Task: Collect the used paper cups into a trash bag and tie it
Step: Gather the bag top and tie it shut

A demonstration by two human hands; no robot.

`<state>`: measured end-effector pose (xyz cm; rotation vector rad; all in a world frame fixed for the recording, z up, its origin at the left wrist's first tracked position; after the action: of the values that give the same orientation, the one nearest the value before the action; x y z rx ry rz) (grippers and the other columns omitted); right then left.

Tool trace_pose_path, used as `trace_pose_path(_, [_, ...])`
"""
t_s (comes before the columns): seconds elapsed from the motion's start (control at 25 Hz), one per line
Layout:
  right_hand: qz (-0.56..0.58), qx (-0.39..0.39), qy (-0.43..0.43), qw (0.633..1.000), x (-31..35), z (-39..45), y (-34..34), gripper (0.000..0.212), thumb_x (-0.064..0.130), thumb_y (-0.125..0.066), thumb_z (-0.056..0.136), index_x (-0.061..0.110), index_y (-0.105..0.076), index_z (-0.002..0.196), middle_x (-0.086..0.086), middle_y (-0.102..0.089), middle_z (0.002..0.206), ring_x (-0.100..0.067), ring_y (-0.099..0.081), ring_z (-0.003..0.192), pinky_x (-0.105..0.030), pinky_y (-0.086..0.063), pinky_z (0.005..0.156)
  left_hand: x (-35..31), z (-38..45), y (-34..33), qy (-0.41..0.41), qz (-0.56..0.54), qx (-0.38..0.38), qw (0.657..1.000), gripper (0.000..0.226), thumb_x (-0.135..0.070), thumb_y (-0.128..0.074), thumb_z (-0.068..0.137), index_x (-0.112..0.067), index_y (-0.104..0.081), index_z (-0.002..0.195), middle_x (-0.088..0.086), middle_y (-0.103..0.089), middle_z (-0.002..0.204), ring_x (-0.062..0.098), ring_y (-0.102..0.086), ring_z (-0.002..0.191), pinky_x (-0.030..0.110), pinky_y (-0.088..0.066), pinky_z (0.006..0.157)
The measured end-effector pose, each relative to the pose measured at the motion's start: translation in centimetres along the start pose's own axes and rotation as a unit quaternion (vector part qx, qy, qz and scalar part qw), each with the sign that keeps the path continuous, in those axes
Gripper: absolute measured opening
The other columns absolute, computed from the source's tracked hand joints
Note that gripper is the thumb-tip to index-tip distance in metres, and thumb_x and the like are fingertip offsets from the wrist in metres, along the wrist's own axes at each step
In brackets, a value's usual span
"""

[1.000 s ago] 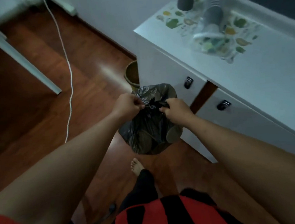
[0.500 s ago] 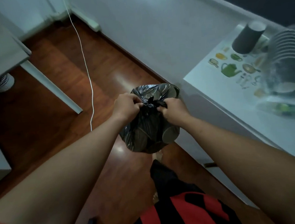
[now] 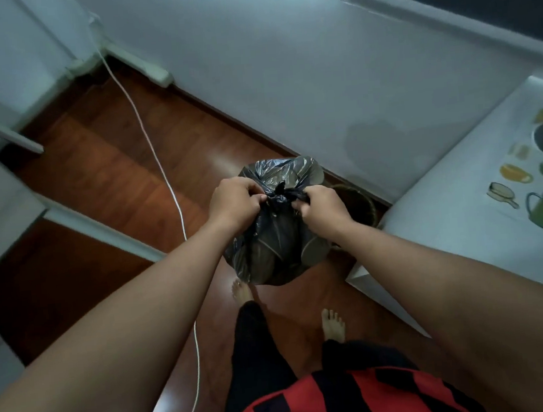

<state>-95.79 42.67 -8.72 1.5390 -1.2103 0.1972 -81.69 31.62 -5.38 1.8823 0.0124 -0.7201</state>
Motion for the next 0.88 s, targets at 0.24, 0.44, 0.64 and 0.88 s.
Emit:
trace_pose_path(0.24, [0.016, -0.051, -0.066, 0.996, 2.5, 9.3, -2.9, 0.013, 0.023, -0.061, 0.092, 0.016, -0.059, 0.081, -0.005, -0.058, 0.094, -0.025, -0.057, 0.093, -0.027, -0.037, 0.073, 3.2, 12.1, 0.4, -0.058, 0.022, 0.062, 0.996, 0.008, -0.024, -0.072, 0.085, -0.021, -0.079, 0.087, 0.002, -0.076, 0.092, 0.023, -0.068, 0.093, 0.027, -0.048, 0.08])
trace_pose_path(0.44, [0.016, -0.058, -0.111, 0.992, 0.2, 17.9, -8.4, 0.013, 0.022, -0.061, 0.092, 0.01, -0.066, 0.089, -0.003, -0.053, 0.09, -0.024, -0.055, 0.089, -0.031, -0.04, 0.074, 8.1, 21.0, -4.3, -0.076, 0.035, 0.116, 0.99, 0.008, -0.023, -0.071, 0.087, -0.021, -0.079, 0.086, 0.0, -0.075, 0.088, 0.021, -0.068, 0.088, 0.025, -0.043, 0.073])
trace_pose_path(0.64, [-0.013, -0.001, -0.131, 0.991, -7.4, 27.5, -16.5, 0.026, 0.031, -0.062, 0.093, 0.007, -0.062, 0.083, -0.005, -0.056, 0.084, -0.022, -0.053, 0.08, -0.032, -0.038, 0.067, 15.2, 30.0, -14.8, -0.094, 0.049, 0.147, 0.983, 0.01, -0.02, -0.072, 0.086, -0.017, -0.08, 0.092, 0.004, -0.076, 0.093, 0.022, -0.068, 0.091, 0.027, -0.05, 0.08])
trace_pose_path(0.88, [-0.014, 0.065, -0.187, 0.98, -19.1, 35.6, -26.3, 0.028, 0.031, -0.065, 0.093, 0.009, -0.06, 0.076, -0.003, -0.06, 0.072, -0.022, -0.058, 0.07, -0.032, -0.041, 0.058, 22.9, 36.3, -30.0, -0.084, 0.055, 0.188, 0.977, 0.008, -0.018, -0.071, 0.087, -0.014, -0.078, 0.086, 0.006, -0.075, 0.086, 0.023, -0.068, 0.083, 0.025, -0.049, 0.076])
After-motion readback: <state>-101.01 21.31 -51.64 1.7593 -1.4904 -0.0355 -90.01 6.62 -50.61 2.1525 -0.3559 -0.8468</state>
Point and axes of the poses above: each hand's wrist, its own z-axis towards the middle knuckle, its own y-axis out of the back of the hand, x = y × z, the point moved 3 cm from there along z, towards the middle knuckle
